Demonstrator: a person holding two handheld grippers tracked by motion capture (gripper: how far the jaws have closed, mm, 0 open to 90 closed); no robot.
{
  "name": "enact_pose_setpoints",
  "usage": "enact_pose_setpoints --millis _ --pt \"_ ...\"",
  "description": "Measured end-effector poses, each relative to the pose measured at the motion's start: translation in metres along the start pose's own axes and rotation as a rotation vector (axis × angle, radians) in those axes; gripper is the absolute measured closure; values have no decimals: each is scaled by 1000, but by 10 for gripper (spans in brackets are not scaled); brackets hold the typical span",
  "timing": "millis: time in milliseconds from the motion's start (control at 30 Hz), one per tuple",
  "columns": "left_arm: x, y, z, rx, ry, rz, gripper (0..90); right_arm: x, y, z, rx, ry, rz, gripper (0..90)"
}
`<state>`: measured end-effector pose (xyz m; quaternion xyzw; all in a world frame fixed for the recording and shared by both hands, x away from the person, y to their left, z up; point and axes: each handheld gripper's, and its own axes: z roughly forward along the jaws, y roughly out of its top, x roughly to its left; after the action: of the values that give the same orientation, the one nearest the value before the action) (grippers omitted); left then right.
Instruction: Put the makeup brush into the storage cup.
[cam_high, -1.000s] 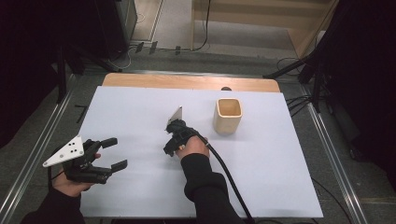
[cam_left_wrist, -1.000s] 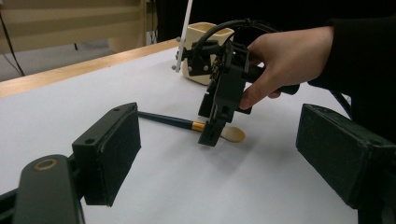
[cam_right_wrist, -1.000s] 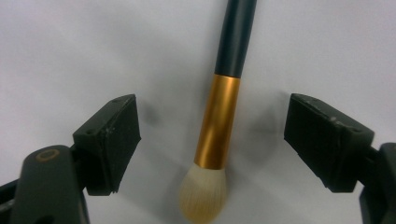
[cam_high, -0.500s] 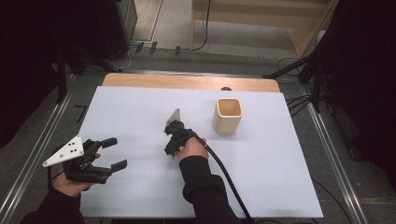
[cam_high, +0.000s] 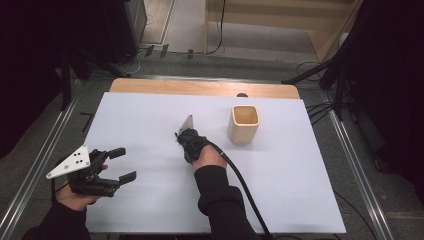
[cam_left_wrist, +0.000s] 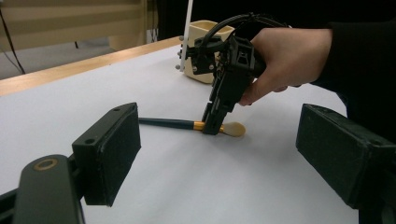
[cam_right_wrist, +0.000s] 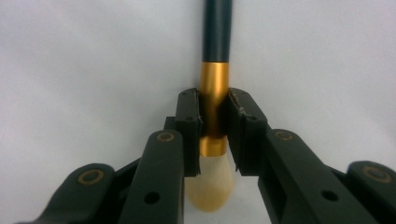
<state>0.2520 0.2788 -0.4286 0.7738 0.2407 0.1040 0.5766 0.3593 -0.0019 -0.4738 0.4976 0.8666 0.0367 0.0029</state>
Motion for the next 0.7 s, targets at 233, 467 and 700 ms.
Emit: enact_pose_setpoints --millis 233,467,700 --pt "0 -1 1 4 -5 -8 141 -4 0 0 0 25 -25 774" --pt "0 -1 1 13 -2 -8 141 -10 -1 -1 -7 54 -25 774" --pt "1 -2 1 15 1 -13 141 -15 -4 -7 -32 82 -24 775"
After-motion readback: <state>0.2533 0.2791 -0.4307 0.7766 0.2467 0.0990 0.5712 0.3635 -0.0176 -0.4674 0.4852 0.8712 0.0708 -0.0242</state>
